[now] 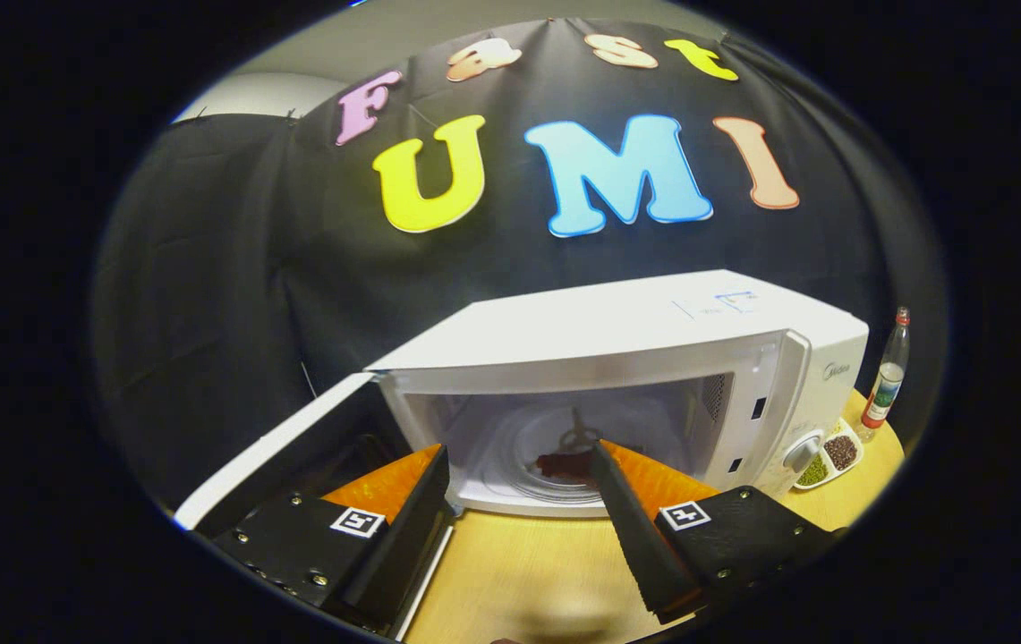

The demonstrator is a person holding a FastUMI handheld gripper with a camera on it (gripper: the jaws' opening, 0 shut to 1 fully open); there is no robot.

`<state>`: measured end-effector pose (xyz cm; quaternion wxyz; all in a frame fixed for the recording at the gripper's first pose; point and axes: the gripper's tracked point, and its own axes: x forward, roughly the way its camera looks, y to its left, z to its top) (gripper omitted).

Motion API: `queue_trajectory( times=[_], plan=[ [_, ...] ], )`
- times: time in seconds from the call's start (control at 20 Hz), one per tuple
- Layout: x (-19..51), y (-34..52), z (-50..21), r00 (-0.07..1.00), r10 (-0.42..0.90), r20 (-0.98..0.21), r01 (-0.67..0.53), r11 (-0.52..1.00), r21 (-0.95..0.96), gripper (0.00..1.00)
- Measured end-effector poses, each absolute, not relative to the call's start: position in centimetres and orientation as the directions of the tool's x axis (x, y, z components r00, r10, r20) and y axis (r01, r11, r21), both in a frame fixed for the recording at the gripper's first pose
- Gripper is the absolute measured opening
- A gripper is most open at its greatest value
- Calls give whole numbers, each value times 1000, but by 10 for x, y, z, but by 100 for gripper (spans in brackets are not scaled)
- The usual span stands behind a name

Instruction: Open the microwave, put the food inside, and close the microwave door.

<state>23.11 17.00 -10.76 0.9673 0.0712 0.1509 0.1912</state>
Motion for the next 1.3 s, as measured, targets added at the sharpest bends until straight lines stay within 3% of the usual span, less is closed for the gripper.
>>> queue_trajectory(
  times=[0.4, 0.9, 1.1, 1.25, 1.3],
  plan=[
    [119, 221, -47, 819, 544, -181, -505, 834, 223, 96],
    [-5, 293, -34, 661, 737, -140, -696, 672, 254, 96],
    [-34, 316, -41, 613, 776, -149, -741, 630, 232, 84],
    [-54, 332, -62, 577, 796, -185, -758, 606, 243, 30],
    [-64, 342, -71, 535, 819, -207, -777, 574, 259, 32]
  ],
)
